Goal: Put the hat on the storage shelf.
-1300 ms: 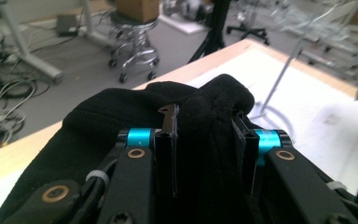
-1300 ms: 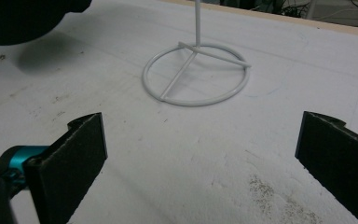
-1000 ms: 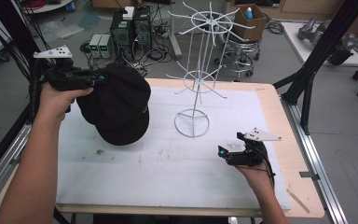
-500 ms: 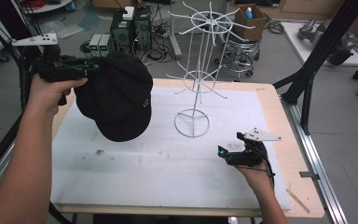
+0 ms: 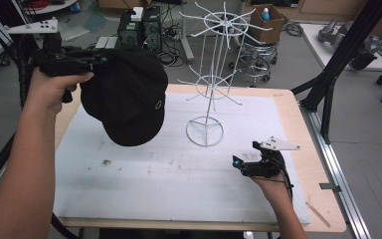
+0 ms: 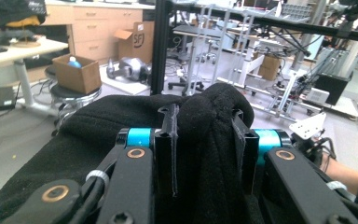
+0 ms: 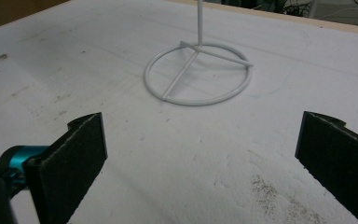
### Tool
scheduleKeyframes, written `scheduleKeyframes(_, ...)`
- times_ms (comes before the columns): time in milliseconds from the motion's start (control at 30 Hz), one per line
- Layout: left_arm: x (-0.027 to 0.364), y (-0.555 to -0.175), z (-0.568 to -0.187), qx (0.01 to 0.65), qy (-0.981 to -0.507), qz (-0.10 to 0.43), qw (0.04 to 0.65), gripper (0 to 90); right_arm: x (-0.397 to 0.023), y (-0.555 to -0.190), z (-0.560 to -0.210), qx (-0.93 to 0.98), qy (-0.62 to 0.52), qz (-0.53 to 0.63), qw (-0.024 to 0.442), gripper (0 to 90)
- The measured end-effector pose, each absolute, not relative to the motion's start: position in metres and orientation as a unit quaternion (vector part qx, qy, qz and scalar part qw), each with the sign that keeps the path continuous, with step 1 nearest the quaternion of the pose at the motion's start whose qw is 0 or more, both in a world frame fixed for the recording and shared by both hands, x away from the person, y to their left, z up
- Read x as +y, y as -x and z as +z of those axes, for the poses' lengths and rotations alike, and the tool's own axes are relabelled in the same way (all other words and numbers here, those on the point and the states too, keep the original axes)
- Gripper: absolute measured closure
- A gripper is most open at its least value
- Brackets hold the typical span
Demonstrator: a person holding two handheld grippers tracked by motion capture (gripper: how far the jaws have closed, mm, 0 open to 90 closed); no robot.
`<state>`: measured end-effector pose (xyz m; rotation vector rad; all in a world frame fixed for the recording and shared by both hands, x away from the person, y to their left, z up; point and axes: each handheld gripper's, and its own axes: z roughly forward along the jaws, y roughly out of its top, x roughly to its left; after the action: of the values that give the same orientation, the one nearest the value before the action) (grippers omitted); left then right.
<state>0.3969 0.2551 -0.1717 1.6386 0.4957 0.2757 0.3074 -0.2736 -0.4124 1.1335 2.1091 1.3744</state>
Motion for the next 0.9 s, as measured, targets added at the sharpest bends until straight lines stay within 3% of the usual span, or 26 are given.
scheduleKeyframes(900,0.236,-0.382,-0.091,0.167,-0.673,0.101,0.714,68.7,-0.273,-0.308,-0.414,0.751,-0.403,0.488,0.185,1.0)
